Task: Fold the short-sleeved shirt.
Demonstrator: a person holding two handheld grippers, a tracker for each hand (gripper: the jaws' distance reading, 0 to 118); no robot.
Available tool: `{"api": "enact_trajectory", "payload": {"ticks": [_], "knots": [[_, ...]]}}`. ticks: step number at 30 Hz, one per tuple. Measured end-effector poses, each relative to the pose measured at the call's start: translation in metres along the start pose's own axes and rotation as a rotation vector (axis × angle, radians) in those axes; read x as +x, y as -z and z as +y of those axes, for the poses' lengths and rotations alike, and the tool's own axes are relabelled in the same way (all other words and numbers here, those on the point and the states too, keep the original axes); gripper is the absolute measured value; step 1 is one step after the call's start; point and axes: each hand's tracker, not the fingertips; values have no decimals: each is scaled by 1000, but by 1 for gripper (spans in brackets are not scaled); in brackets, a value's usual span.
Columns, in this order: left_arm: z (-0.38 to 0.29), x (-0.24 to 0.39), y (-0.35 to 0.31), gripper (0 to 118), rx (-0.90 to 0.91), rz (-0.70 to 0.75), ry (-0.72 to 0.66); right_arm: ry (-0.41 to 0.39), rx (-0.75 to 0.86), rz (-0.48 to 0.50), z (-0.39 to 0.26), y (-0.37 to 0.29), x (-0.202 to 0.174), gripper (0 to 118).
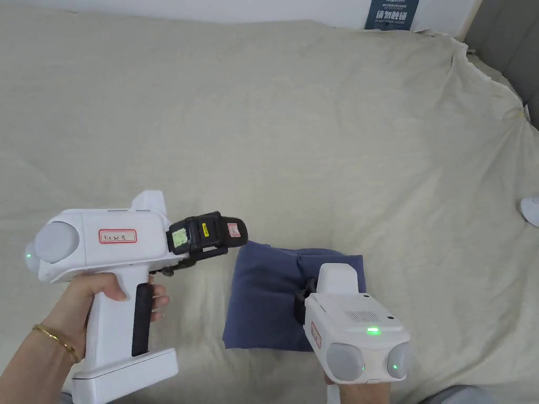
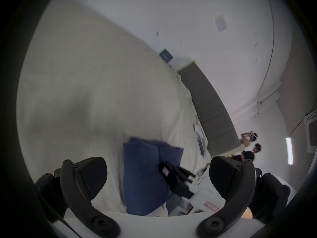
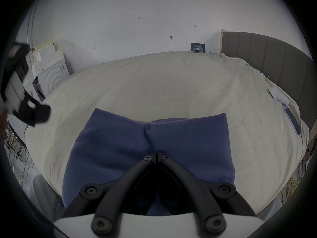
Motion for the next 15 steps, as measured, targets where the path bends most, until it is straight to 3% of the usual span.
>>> {"api": "enact_trajectory", "payload": {"ticks": [3, 6, 8, 10, 13, 15], "knots": [[-6, -23, 22, 118, -122, -59, -90, -3, -2, 4, 0, 0, 1, 0], [-15, -38, 39, 118, -222, -16, -139, 9, -2, 6, 0, 0, 2, 0], [-23, -40, 47, 115, -223, 14, -111, 8, -5, 7, 0, 0, 2, 0], [-30, -39, 51, 111, -234, -48, -84, 0, -9, 10, 1, 1, 3, 0], [-29, -37, 58, 110, -227, -82, -128, 6, -12, 15, 1, 1, 4, 0], [-28, -36, 61, 98, -221, -88, -129, 13, -13, 17, 1, 1, 4, 0]]}}
